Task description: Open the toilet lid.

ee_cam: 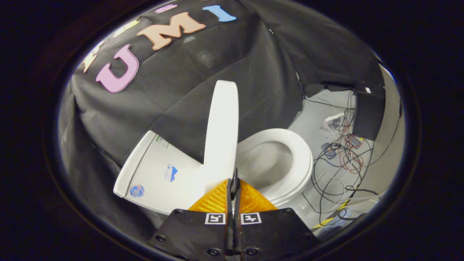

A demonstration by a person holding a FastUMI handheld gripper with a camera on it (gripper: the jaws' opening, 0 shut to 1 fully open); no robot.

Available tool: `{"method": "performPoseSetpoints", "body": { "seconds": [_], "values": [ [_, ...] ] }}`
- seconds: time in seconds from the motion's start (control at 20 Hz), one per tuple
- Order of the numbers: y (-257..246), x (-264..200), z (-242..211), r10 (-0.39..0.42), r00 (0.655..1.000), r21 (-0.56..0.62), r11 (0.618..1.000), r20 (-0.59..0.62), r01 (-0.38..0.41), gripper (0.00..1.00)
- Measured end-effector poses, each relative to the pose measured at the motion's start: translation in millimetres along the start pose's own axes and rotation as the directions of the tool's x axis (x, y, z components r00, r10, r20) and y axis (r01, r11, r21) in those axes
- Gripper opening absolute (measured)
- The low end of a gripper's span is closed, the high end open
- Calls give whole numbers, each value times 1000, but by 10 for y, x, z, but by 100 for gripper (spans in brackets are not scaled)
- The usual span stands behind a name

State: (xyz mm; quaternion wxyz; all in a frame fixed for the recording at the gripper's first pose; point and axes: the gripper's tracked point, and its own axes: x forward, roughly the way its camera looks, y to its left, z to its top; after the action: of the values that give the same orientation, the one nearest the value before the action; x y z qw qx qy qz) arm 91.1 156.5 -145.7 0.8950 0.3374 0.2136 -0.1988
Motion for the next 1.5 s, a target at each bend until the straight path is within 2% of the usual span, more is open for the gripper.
{"method": "performPoseSetpoints", "body": {
  "seconds": [0.4,0.75,1.5],
  "values": [
    [336,-33,71,-19,1000,-131,991,13,21,1],
    [635,-103,108,0,999,-185,983,36,7,1],
    [1234,-202,93,-15,997,-283,958,78,37,1]
  ]
}}
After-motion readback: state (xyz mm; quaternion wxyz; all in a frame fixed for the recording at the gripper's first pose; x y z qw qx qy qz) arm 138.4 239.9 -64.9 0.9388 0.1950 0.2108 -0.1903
